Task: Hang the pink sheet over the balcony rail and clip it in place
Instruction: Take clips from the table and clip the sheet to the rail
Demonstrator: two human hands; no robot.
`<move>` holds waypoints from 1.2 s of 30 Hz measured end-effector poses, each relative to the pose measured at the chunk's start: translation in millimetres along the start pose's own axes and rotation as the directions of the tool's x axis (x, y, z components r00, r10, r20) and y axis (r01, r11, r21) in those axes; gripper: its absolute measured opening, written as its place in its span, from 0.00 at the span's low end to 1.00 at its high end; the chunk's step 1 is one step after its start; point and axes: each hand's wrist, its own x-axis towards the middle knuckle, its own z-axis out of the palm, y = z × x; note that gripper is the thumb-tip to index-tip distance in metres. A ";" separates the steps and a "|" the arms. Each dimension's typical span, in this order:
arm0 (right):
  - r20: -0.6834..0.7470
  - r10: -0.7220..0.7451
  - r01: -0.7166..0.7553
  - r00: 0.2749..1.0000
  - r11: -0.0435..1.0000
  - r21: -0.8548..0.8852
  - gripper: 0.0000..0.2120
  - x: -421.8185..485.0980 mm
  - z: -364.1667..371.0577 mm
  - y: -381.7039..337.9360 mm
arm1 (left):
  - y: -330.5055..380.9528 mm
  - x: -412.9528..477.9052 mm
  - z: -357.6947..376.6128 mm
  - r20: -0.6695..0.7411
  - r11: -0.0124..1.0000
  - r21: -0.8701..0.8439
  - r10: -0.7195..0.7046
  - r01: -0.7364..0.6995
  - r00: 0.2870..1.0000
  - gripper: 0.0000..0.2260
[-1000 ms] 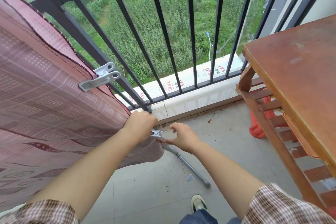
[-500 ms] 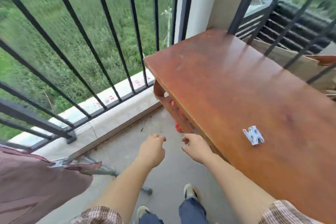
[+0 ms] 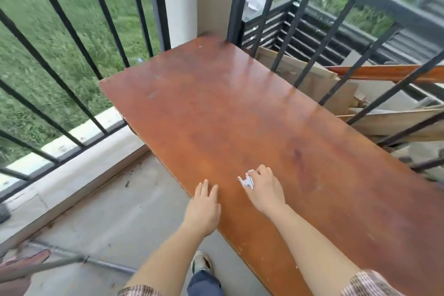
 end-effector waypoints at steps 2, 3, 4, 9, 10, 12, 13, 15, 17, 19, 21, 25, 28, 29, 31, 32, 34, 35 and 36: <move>0.030 -0.028 0.029 0.999 0.999 -0.028 0.14 6.5 2.5 5.5 | 3.8 1.9 6.0 0.043 0.998 0.057 -0.032 0.030 0.999 0.27; 0.049 -0.042 0.044 0.998 0.998 -0.034 0.13 9.0 4.5 6.3 | 4.3 1.6 9.1 0.056 0.995 0.096 -0.036 0.030 0.998 0.28; 0.062 -0.055 0.058 0.997 0.998 -0.037 0.13 10.9 6.3 6.1 | 3.9 0.6 11.6 0.060 0.991 0.134 -0.032 0.024 0.998 0.29; 0.082 -0.082 0.083 0.993 0.997 -0.007 0.10 14.8 18.0 1.9 | -1.9 1.2 17.7 0.068 0.977 0.214 -0.027 0.012 0.997 0.31; 0.074 -0.078 0.078 0.994 0.997 0.007 0.10 14.8 20.0 0.4 | -1.3 1.8 17.1 0.073 0.976 0.218 -0.030 0.013 0.997 0.31; 0.082 -0.071 0.070 0.994 0.997 0.016 0.09 13.4 25.6 -2.8 | 0.5 2.9 15.5 0.098 0.975 0.222 -0.034 0.012 0.995 0.31; 0.102 -0.077 0.076 0.992 0.997 0.009 0.10 12.4 28.7 -4.2 | 1.2 3.0 14.8 0.113 0.975 0.224 -0.038 0.012 0.993 0.31; 0.129 -0.089 0.090 0.988 0.996 -0.001 0.10 10.3 33.0 -7.2 | 1.0 4.7 12.1 0.138 0.974 0.226 -0.040 0.008 0.990 0.32; 0.127 -0.099 0.098 0.987 0.995 0.011 0.10 8.9 33.9 -10.5 | 0.4 7.1 6.4 0.169 0.975 0.223 -0.041 0.002 0.985 0.32; 0.095 -0.101 0.097 0.990 0.994 0.046 0.10 8.6 32.3 -15.1 | 1.4 7.9 -1.7 0.209 0.980 0.200 -0.042 -0.001 0.977 0.30; 0.041 -0.095 0.090 0.995 0.990 0.106 0.09 10.7 28.6 -23.2 | 0.7 4.5 -10.6 0.236 0.993 0.112 -0.048 0.022 0.970 0.29; 0.116 -0.063 0.033 0.991 0.969 0.244 0.08 16.8 17.3 -54.5 | -25.7 -19.7 -26.0 0.166 0.989 -0.048 -0.133 0.143 0.977 0.28; 0.176 -0.081 0.021 0.981 0.947 0.321 0.07 17.0 12.0 -91.3 | -64.3 -49.5 -36.2 0.141 0.967 -0.089 -0.226 0.240 0.964 0.25; 0.191 -0.107 0.036 0.976 0.939 0.343 0.07 13.8 12.3 -110.0 | -82.0 -63.4 -40.6 0.128 0.952 -0.106 -0.273 0.287 0.953 0.25; 0.218 -0.154 0.062 0.964 0.923 0.379 0.06 3.0 13.8 -150.9 | -118.7 -91.6 -49.1 0.092 0.915 -0.147 -0.365 0.375 0.927 0.24; 0.225 -0.183 0.079 0.957 0.912 0.403 0.06 -3.9 15.0 -173.3 | -137.6 -106.8 -53.1 0.073 0.895 -0.172 -0.404 0.411 0.912 0.24; 0.225 -0.253 0.129 0.941 0.882 0.454 0.07 -19.7 17.8 -219.3 | -173.5 -140.0 -60.7 0.030 0.856 -0.235 -0.466 0.460 0.884 0.23; 0.235 -0.285 0.145 0.929 0.868 0.475 0.09 -29.5 20.0 -243.4 | -190.4 -159.0 -65.1 0.008 0.838 -0.265 -0.494 0.478 0.870 0.22; 0.244 -0.318 0.163 0.916 0.852 0.497 0.11 -41.0 21.3 -268.1 | -206.8 -179.2 -69.4 -0.017 0.820 -0.294 -0.518 0.491 0.855 0.22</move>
